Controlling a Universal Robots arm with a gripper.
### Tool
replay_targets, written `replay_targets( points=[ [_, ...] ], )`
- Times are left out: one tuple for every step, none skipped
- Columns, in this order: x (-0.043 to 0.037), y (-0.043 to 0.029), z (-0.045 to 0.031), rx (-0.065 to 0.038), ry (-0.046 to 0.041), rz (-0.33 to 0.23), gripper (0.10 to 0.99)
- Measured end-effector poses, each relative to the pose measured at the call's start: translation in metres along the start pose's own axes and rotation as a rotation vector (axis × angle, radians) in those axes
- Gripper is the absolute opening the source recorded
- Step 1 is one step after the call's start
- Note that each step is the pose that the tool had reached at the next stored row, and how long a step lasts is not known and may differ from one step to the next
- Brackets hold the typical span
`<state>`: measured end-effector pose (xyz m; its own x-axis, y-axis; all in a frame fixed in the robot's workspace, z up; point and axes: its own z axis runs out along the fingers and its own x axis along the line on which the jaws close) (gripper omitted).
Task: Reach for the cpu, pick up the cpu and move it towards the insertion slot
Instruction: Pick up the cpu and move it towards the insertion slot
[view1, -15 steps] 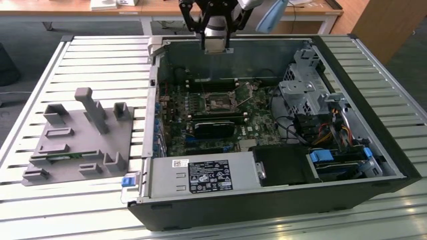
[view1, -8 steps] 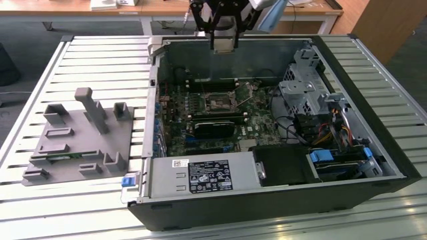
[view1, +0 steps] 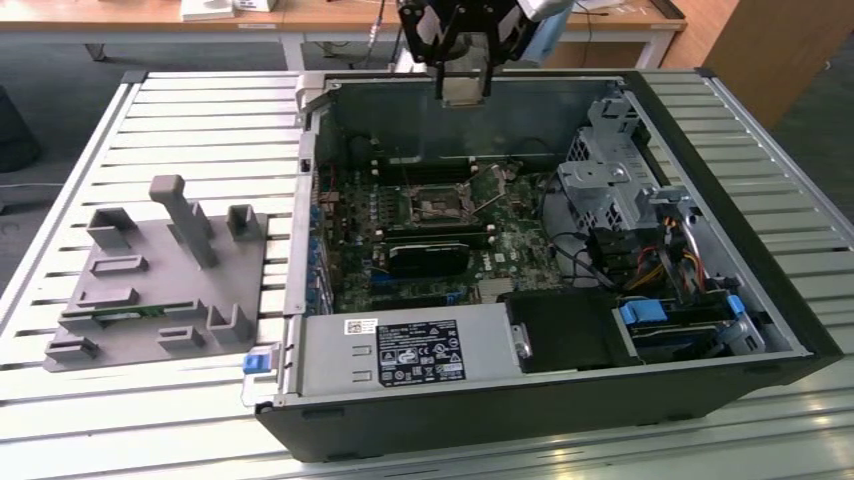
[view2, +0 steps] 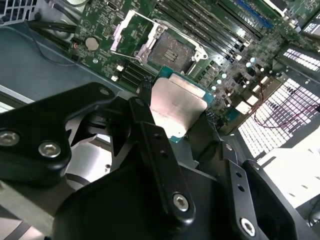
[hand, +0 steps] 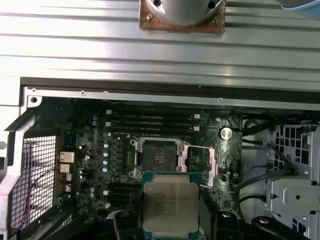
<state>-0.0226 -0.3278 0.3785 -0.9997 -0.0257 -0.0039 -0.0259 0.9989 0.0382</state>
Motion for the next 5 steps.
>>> replay_targets(
  points=[
    [-0.0001, 0.0000, 0.0000, 0.000, -0.0001, 0.000, 0.537],
    [-0.0004, 0.0000, 0.0000, 0.000, 0.0000, 0.000, 0.537],
    [-0.0007, 0.0000, 0.0000, 0.000, 0.0000, 0.000, 0.537],
    [-0.0008, 0.0000, 0.0000, 0.000, 0.0000, 0.000, 0.537],
    [-0.0009, 0.0000, 0.0000, 0.000, 0.0000, 0.000, 0.537]
  ],
)
